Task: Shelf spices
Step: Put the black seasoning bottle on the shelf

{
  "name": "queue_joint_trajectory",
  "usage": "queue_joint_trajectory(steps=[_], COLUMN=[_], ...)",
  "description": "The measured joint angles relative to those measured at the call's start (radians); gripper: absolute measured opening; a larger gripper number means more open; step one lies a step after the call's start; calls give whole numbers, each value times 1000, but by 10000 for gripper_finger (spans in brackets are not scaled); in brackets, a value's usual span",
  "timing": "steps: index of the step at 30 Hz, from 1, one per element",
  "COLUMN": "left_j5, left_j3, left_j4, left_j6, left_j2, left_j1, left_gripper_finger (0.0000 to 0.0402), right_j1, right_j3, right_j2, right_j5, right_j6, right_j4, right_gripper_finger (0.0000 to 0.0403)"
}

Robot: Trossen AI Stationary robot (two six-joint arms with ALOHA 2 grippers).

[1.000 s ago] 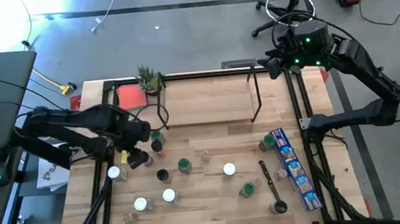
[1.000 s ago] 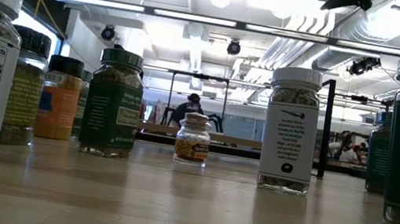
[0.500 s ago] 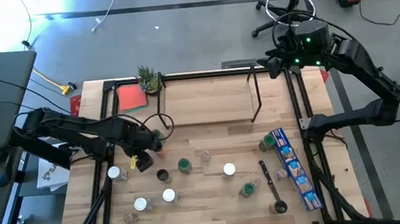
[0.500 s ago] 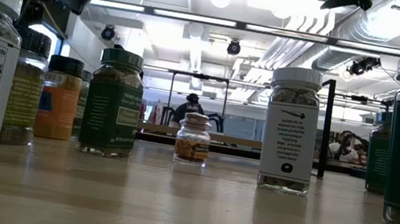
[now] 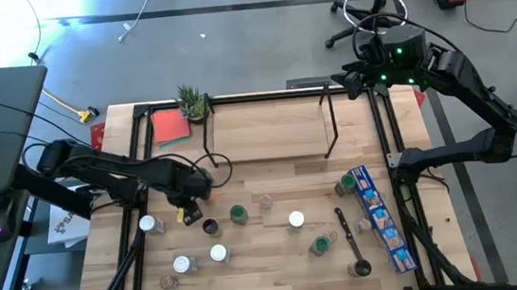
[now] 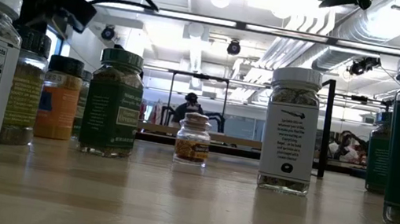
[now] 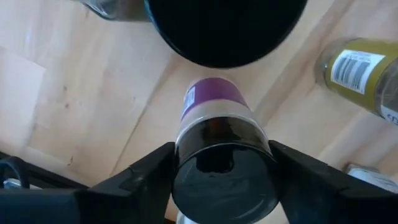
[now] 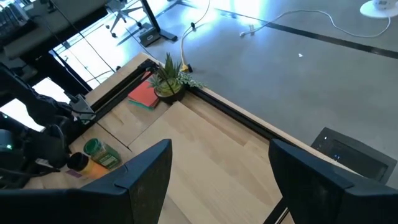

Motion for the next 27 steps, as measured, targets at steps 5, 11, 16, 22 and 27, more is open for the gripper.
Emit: queue_joint_trajectory(steps=[5,11,16,22,27], left_j5=[28,165,300,205,133], left_j3=[24,242,561,936,1225], left_j4=[-31,-234,-319,-317,-362], left_j6=[0,75,97,86,303], left_j2=[-6,-13,-1,159,419], left_j1=[0,2,11,125,276], left_gripper_finger=[197,197,197,197,197], right_j1=[0,0,0,0,0], right_j3=[0,0,0,0,0], right_j2=[0,0,0,0,0], right_j5=[0,0,0,0,0], right_j6=[-7,-26,-60,-61,-48], right_j4=[0,0,27,59,62], right_gripper_finger=[264,264,264,264,264])
